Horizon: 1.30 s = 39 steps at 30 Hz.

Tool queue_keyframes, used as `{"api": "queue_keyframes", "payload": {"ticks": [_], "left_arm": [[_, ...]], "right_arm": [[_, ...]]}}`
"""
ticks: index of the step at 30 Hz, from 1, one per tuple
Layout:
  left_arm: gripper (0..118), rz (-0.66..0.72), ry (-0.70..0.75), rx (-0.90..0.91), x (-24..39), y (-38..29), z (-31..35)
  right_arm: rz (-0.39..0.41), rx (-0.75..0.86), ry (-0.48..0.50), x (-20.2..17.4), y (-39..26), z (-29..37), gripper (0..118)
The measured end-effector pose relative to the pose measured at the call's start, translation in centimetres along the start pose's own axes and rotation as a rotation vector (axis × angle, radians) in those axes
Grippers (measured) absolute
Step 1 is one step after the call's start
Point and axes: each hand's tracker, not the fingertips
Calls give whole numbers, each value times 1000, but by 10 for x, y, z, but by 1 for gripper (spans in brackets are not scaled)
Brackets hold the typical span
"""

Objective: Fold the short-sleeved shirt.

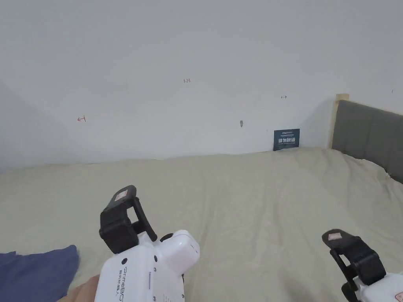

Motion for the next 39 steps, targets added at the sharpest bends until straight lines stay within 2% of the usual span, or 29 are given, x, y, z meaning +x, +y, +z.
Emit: {"api": "queue_keyframes", "payload": {"ticks": [3, 5, 8, 10, 12, 14, 17, 18, 21, 25, 32, 34, 35, 36, 37, 38, 39], "left_arm": [[118, 197, -35, -78, -21, -8, -3], [118, 451, -89, -148, -47, -16, -5], [118, 811, -78, -259, -82, -43, -10], [118, 1024, -81, -245, -95, -63, -5], [118, 1137, -64, -233, -97, -75, 0], [118, 1156, -32, -201, -91, -81, 5], [118, 1084, -50, -224, -69, -80, 3], [118, 1087, -93, -245, -63, -82, 1], [118, 1090, -116, -251, -53, -83, 3], [118, 1094, -87, -261, -51, -86, 7], [118, 1129, -61, -289, -52, -88, 5], [108, 1122, -75, -285, -52, -88, 4], [95, 1117, -78, -280, -52, -88, 5], [57, 1109, -80, -266, -53, -86, 7], [26, 1104, -93, -239, -54, -86, 8], [3, 1099, -99, -238, -55, -85, 6], [2, 1083, -103, -248, -56, -82, 4]], "right_arm": [[88, 22, 34, -11, 10, -9, 118], [273, 30, 28, -35, 8, -9, 118], [566, 61, 78, -84, -7, 6, 118], [778, 151, 89, -109, -21, 15, 118], [946, 216, 89, -123, -37, 19, 118], [1049, 253, 114, -128, -49, 20, 118], [1023, 203, 42, -116, -60, 9, 118], [983, 172, -9, -100, -57, 0, 118], [990, 214, -101, -82, -62, -2, 118], [943, 210, -114, -78, -50, 7, 118], [1007, 208, -125, -79, -47, 6, 118], [1038, 171, -90, -79, -47, 5, 118], [1047, 155, -70, -79, -48, 6, 118], [1054, 150, -71, -80, -49, 6, 101], [1064, 130, -48, -80, -49, 6, 64], [1058, 132, -54, -78, -49, 4, 18], [1070, 135, -83, -77, -49, 1, 7]]}}
